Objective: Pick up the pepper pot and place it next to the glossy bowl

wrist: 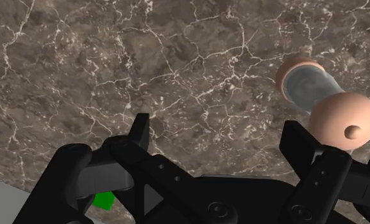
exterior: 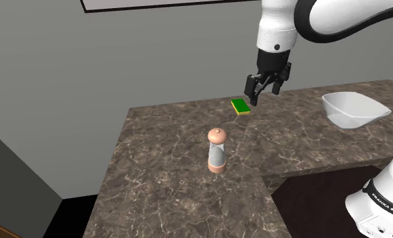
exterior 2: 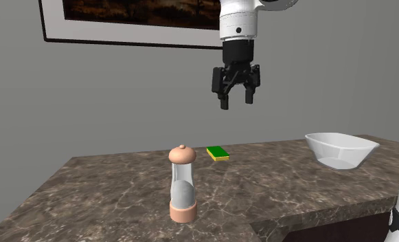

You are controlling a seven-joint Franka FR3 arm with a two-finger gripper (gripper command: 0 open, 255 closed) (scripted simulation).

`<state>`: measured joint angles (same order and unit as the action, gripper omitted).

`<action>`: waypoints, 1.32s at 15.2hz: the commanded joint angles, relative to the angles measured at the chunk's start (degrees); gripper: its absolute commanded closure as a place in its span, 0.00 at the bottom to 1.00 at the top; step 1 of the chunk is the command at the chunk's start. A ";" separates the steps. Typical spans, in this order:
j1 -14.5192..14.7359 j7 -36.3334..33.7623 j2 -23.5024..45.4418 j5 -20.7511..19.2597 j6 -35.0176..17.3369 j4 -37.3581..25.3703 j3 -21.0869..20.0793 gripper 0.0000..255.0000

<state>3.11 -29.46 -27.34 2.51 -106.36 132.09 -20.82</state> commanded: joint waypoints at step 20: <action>1.73 -26.58 31.31 -13.86 -8.88 -13.17 -14.51 0.00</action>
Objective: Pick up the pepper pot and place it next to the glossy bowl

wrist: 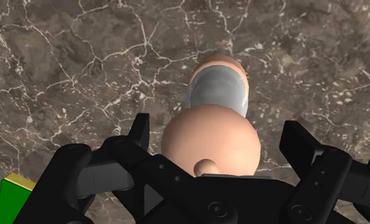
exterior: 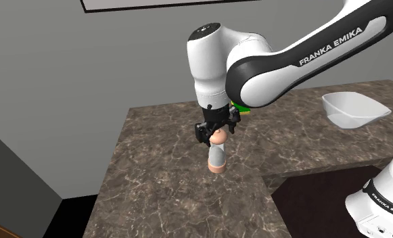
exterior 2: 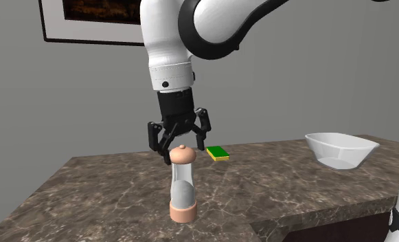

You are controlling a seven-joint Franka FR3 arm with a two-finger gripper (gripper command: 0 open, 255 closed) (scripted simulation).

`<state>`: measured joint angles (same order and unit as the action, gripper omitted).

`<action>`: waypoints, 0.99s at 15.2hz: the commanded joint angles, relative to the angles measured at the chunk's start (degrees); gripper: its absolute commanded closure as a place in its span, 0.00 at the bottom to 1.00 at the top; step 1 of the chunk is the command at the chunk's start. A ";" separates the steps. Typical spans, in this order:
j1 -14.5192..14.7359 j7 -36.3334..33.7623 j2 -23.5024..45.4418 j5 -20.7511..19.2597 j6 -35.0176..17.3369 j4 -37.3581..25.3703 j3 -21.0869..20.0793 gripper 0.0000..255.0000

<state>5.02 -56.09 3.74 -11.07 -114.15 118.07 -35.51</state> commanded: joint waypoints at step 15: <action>-0.19 0.07 0.21 -0.27 -1.09 0.87 0.20 1.00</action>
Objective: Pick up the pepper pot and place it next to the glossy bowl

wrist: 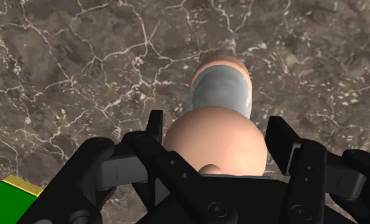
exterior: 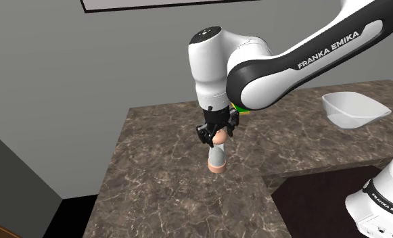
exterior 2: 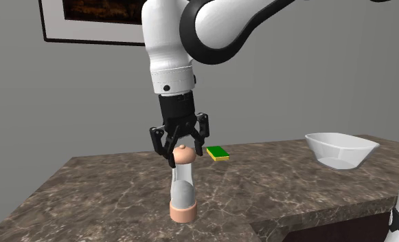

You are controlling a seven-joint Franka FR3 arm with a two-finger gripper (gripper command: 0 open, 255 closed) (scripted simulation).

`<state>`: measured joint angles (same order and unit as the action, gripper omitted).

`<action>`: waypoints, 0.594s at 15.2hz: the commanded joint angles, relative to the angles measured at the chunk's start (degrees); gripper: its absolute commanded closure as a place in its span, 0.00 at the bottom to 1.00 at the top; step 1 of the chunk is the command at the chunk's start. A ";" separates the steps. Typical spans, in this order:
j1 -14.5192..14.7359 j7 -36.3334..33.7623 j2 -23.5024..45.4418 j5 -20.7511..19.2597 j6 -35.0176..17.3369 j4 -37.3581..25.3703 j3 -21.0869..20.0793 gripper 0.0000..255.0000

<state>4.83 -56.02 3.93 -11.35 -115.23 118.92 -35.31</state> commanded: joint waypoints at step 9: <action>-0.17 1.57 -2.06 1.63 4.14 -2.63 -0.06 1.00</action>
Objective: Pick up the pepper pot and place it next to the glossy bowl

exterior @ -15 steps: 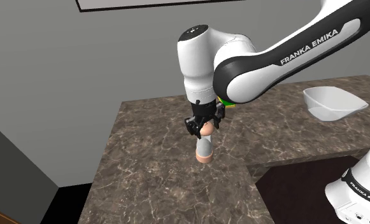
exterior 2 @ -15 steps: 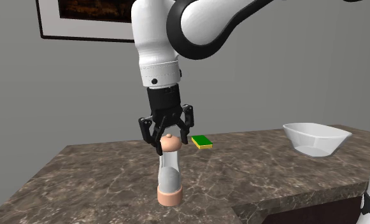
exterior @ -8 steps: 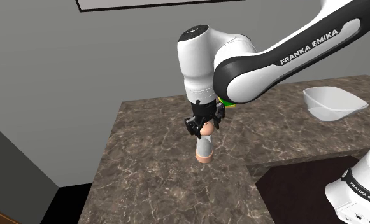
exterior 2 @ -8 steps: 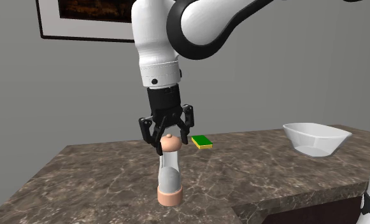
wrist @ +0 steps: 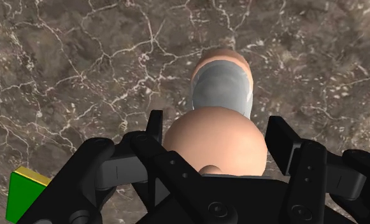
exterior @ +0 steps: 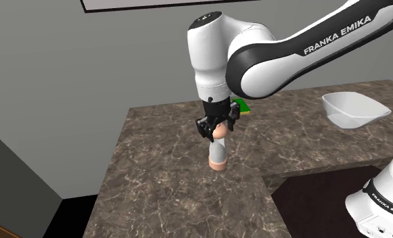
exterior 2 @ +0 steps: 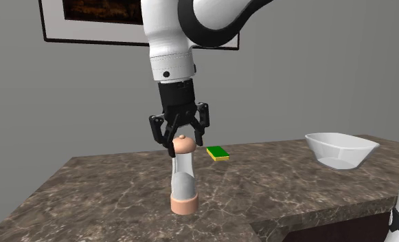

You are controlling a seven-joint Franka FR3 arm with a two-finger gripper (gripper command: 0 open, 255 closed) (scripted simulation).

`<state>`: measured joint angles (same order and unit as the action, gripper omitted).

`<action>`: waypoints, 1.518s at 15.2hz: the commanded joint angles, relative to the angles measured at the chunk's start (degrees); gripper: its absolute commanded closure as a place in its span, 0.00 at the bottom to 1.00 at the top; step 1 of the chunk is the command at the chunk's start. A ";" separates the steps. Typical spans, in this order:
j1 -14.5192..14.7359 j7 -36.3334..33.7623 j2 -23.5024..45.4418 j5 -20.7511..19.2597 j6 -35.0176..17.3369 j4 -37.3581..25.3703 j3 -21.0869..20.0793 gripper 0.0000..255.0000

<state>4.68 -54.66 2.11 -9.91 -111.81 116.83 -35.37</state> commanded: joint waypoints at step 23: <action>-0.24 3.80 -3.53 2.68 17.62 -15.09 0.17 1.00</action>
<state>4.42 -50.89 -1.58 -7.15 -94.96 102.62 -35.18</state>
